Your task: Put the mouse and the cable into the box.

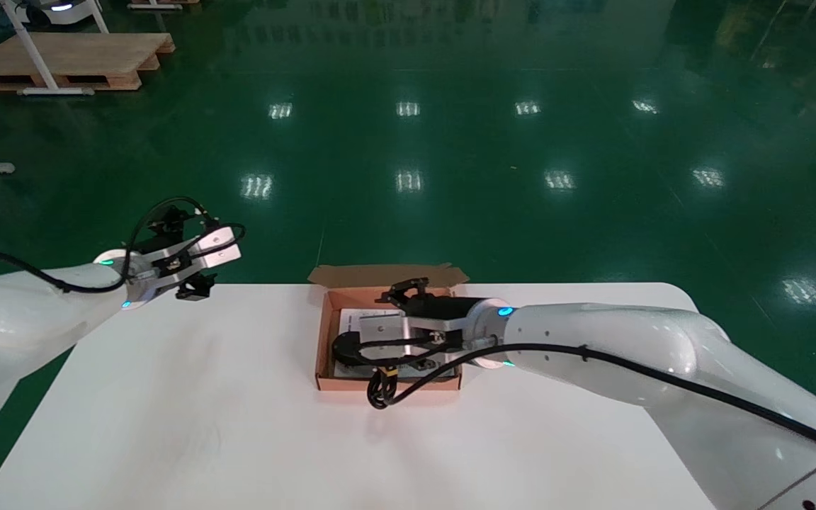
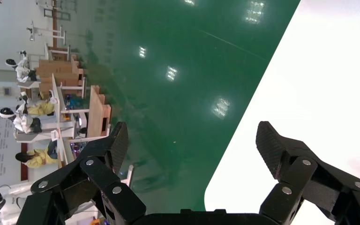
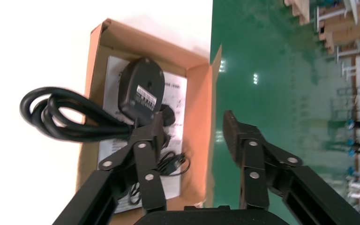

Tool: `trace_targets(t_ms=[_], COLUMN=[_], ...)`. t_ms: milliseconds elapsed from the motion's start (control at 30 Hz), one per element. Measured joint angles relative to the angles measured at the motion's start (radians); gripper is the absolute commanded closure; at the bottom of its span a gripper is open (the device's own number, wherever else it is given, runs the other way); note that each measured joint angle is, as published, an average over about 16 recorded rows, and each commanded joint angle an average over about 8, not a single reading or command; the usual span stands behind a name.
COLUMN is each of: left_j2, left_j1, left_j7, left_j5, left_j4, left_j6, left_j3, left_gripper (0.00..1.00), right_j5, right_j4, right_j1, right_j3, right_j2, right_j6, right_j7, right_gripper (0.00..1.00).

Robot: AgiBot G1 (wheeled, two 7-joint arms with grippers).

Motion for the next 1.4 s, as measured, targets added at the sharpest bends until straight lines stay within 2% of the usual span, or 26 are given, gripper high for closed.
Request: trace_targets(t_ms=[333,567,1400], left_j2=[-0.005,-0.038,-0.319], left_j1=[0.004,0.034,0.281], left_j7=[-0.005,-0.038,-0.302], left_j5=[-0.003,-0.04,-0.354], left_j4=[-0.009,-0.07,-0.578], left_j6=[0.006,0.065,0.565], left_j3=[-0.002,-0.031,-0.273], left_gripper=[0.0,0.0,0.0], right_j5=[0.174,0.312,0.802], right_j4=[0.07,0.125,0.322], right_j1=[-0.069,-0.124,-0.318], right_j3=[0.095,0.169,0.436], right_j2=[0.109,0.194,0.501], right_j6=[-0.12,-0.215,-0.552], right_j7=[0.047,0.083,0.215], right_gripper=[0.0,0.0,0.0])
